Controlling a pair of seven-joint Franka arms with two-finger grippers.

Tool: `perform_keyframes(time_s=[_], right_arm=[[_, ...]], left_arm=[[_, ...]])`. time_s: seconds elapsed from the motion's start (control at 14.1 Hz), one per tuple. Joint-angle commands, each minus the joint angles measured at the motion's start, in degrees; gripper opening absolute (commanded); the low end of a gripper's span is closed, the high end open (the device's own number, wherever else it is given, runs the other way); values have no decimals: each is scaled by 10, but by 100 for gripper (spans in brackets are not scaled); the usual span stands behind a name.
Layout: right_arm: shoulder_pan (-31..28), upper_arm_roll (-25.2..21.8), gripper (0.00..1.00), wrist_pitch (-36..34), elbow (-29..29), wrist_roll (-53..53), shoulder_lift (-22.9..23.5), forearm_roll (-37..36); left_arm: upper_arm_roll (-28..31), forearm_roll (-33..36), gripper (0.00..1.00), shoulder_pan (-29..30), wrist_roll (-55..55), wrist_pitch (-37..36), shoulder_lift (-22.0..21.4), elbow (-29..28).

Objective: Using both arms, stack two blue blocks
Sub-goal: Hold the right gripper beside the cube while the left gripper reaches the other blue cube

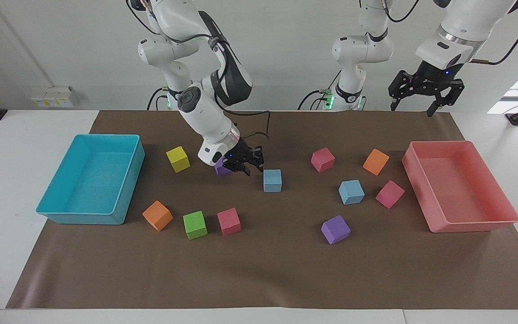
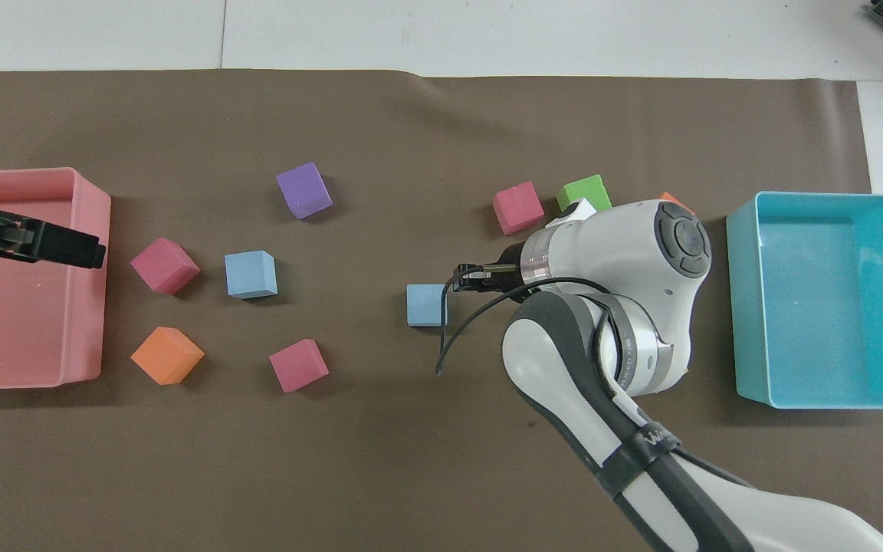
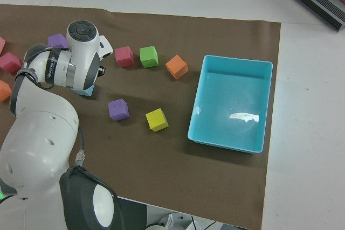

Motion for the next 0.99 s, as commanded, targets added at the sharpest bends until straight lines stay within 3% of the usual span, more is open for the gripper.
perform_keyframes(time_s=[0.0, 0.43, 0.92], right_arm=[[-19, 6, 0, 17, -37, -99, 1, 69], [-36, 6, 0, 7, -45, -294, 61, 200], [-37, 6, 0, -5, -45, -329, 72, 256]], left_arm=[[3, -9, 100, -3, -5, 42, -7, -37], [3, -9, 100, -23, -61, 151, 11, -103], [4, -6, 100, -67, -112, 275, 42, -187]])
